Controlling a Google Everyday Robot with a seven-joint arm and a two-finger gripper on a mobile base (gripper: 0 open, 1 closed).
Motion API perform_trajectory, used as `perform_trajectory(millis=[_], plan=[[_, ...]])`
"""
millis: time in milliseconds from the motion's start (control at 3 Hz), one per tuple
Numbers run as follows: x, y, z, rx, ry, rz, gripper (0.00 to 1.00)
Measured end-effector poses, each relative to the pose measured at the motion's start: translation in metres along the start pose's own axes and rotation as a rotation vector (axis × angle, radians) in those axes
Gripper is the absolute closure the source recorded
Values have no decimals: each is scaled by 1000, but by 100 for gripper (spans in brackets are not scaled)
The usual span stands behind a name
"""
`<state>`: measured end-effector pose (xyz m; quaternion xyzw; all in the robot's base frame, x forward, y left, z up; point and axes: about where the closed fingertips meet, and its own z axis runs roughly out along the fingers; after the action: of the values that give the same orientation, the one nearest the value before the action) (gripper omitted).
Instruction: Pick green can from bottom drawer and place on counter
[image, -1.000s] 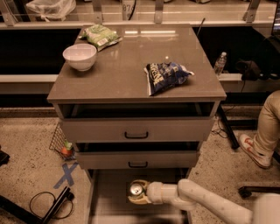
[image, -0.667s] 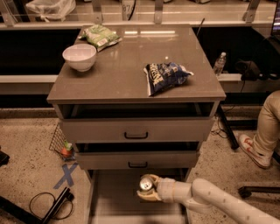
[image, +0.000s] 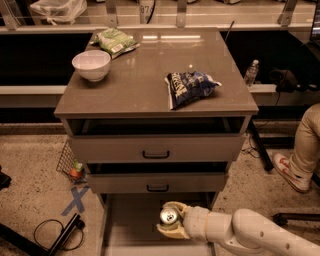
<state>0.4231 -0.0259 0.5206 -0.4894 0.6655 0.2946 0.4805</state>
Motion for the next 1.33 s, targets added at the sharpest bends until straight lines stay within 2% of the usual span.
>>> perform_trajectory(millis=[333, 667, 1000, 1333], plan=[[-10, 26, -5, -39, 40, -26, 100], [-10, 25, -4, -37, 38, -25, 100], [-33, 13, -16, 5, -9, 15, 100], [-103, -14, -62, 122, -123, 112, 100]])
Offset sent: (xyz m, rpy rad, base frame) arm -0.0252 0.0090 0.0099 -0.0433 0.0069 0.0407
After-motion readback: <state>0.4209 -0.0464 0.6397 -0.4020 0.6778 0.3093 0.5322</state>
